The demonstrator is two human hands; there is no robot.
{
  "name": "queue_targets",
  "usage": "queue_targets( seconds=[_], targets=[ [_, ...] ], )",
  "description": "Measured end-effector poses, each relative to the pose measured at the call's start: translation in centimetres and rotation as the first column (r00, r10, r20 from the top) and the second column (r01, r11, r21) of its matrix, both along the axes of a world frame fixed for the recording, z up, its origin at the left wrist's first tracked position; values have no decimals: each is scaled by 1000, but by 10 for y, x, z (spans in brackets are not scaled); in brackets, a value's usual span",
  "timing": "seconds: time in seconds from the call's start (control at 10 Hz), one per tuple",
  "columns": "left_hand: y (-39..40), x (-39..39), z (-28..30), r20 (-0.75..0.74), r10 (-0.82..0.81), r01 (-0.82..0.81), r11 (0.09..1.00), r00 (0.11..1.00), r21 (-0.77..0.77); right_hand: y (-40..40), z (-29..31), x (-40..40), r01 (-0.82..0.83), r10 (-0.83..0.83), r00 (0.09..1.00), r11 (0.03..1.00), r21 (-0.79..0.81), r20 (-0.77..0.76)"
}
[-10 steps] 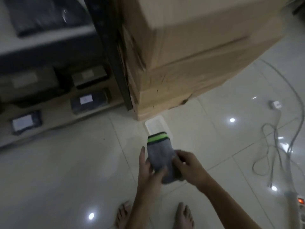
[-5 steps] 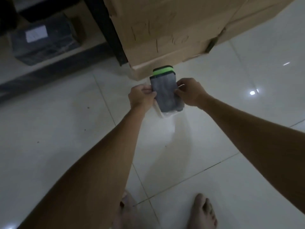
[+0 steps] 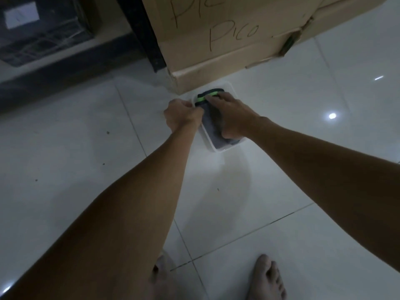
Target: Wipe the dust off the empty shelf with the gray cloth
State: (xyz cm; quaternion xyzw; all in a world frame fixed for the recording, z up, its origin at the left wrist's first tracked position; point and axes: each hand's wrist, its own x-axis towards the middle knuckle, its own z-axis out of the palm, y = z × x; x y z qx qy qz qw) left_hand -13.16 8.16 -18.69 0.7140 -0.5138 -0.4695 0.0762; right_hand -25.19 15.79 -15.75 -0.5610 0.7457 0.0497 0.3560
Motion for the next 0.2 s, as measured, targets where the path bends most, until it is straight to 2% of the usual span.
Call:
queue_targets(
  seconds=[0.1,0.2],
  targets=[
    [7,1,-1,78,-84,84,996,993,-1,5,-9,11,-41,44,998,998,49,-52],
    [14,8,16,66,-82,84,996,994,-19,11,11,13,23,-26,997,999,-36,-70]
  ],
)
